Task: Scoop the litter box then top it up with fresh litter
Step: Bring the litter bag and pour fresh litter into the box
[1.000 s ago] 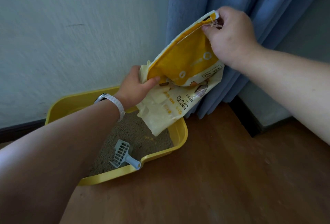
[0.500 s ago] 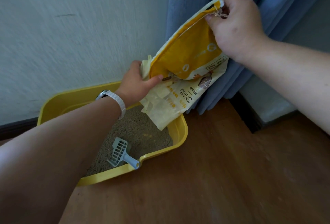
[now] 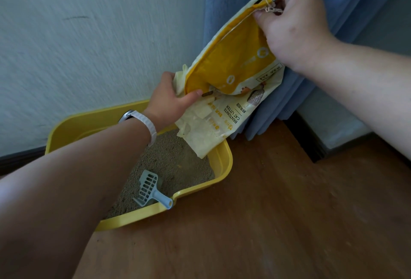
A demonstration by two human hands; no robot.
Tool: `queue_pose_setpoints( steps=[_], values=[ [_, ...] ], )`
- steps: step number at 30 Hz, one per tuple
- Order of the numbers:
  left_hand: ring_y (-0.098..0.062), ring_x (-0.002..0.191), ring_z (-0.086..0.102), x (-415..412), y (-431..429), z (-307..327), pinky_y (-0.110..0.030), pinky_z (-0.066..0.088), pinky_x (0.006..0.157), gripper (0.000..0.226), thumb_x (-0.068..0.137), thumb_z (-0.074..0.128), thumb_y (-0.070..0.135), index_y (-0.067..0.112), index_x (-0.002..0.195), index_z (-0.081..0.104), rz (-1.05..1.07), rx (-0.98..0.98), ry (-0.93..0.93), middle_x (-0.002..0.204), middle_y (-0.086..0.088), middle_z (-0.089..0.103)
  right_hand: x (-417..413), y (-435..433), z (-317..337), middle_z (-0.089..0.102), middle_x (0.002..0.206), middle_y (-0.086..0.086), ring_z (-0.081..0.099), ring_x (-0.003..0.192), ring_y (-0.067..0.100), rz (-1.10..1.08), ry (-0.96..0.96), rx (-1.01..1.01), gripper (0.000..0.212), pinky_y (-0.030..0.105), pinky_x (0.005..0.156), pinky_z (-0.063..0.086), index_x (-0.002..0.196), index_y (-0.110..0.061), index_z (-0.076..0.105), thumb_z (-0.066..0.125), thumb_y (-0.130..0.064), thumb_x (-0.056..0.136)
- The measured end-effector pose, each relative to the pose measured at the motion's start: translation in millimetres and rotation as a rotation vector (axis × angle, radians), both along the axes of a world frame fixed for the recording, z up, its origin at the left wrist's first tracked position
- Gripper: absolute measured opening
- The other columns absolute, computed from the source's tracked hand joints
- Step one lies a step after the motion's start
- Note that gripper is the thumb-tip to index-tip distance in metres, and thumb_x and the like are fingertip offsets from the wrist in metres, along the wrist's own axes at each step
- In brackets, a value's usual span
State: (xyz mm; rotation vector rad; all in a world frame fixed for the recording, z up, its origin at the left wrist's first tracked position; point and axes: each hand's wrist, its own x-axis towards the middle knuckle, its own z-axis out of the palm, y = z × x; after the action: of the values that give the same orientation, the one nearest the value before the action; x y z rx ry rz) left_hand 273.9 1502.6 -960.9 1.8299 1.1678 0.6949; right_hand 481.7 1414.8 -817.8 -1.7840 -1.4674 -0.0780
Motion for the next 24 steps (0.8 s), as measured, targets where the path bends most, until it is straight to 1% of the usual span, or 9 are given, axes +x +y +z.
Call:
queue_pose_setpoints(
  steps=[4, 8, 10, 14, 16, 19, 22, 24],
  values=[
    [-0.001, 0.082, 0.055, 0.5, 0.4, 0.7, -0.020, 0.043, 0.059, 0.057, 0.080, 0.073, 0.051, 0.023, 0.117, 0.040, -0.001, 0.019, 0.009, 0.097, 0.012, 0.053, 2.8, -1.2, -1.0, 0.061, 0.091, -0.004, 0.057, 0.086, 0.010, -0.005, -0.006, 0.001, 0.021, 0.016, 0.064, 0.041, 0.100, -0.013, 0.063, 0.056, -0.031, 0.092],
    [-0.002, 0.082, 0.055, 1.1, 0.4, 1.5, -0.020, 0.042, 0.059, 0.057, 0.080, 0.073, 0.052, 0.024, 0.117, 0.039, -0.001, 0.041, 0.032, 0.096, 0.012, 0.053, 3.9, -3.1, -1.7, 0.059, 0.091, -0.005, 0.056, 0.085, 0.010, -0.008, -0.010, -0.002, 0.018, 0.011, 0.062, 0.038, 0.100, -0.015, 0.062, 0.056, -0.031, 0.093],
    [-0.003, 0.083, 0.056, 1.0, 0.3, 1.6, -0.022, 0.043, 0.059, 0.057, 0.080, 0.072, 0.053, 0.025, 0.116, 0.039, 0.001, 0.038, 0.030, 0.097, 0.012, 0.053, 3.7, -3.6, -1.3, 0.060, 0.092, -0.005, 0.056, 0.086, 0.009, -0.009, -0.006, -0.001, 0.018, 0.012, 0.062, 0.038, 0.100, -0.016, 0.062, 0.056, -0.031, 0.093],
    [-0.003, 0.083, 0.055, 0.5, 0.2, 1.2, -0.022, 0.043, 0.060, 0.057, 0.080, 0.072, 0.053, 0.024, 0.117, 0.039, 0.009, 0.041, 0.028, 0.098, 0.010, 0.054, 1.6, -2.7, 0.2, 0.061, 0.093, -0.004, 0.058, 0.088, 0.011, 0.000, -0.002, 0.010, 0.020, 0.020, 0.070, 0.044, 0.100, -0.015, 0.063, 0.056, -0.032, 0.092],
    [-0.002, 0.083, 0.055, 0.6, 0.9, 0.7, -0.021, 0.043, 0.059, 0.057, 0.080, 0.072, 0.053, 0.024, 0.116, 0.040, 0.013, 0.052, 0.025, 0.098, 0.011, 0.054, 0.6, -2.3, 0.9, 0.061, 0.093, -0.004, 0.058, 0.088, 0.011, 0.004, -0.004, 0.014, 0.020, 0.022, 0.072, 0.045, 0.100, -0.014, 0.063, 0.056, -0.031, 0.092],
    [-0.001, 0.082, 0.054, 1.2, 2.7, 0.3, -0.020, 0.042, 0.059, 0.057, 0.080, 0.073, 0.052, 0.023, 0.117, 0.040, 0.018, 0.066, 0.015, 0.098, 0.010, 0.054, 0.1, -1.7, 1.0, 0.061, 0.092, -0.004, 0.059, 0.088, 0.011, 0.010, -0.008, 0.014, 0.021, 0.021, 0.072, 0.044, 0.100, -0.013, 0.063, 0.056, -0.031, 0.092],
    [0.000, 0.081, 0.054, 2.2, 4.5, 0.2, -0.019, 0.041, 0.058, 0.056, 0.080, 0.073, 0.052, 0.023, 0.116, 0.040, 0.019, 0.073, 0.020, 0.096, 0.012, 0.053, 0.3, -2.0, 1.6, 0.061, 0.093, -0.005, 0.058, 0.088, 0.010, 0.014, -0.015, 0.006, 0.020, 0.017, 0.070, 0.043, 0.101, -0.014, 0.063, 0.055, -0.031, 0.093],
    [0.000, 0.081, 0.054, 3.0, 6.3, 1.0, -0.019, 0.041, 0.059, 0.055, 0.080, 0.073, 0.052, 0.023, 0.115, 0.040, 0.020, 0.077, 0.018, 0.095, 0.012, 0.053, 0.2, -1.9, 2.5, 0.061, 0.095, -0.005, 0.058, 0.090, 0.010, 0.018, -0.024, 0.001, 0.022, 0.016, 0.071, 0.043, 0.104, -0.015, 0.063, 0.055, -0.032, 0.094]
  ],
)
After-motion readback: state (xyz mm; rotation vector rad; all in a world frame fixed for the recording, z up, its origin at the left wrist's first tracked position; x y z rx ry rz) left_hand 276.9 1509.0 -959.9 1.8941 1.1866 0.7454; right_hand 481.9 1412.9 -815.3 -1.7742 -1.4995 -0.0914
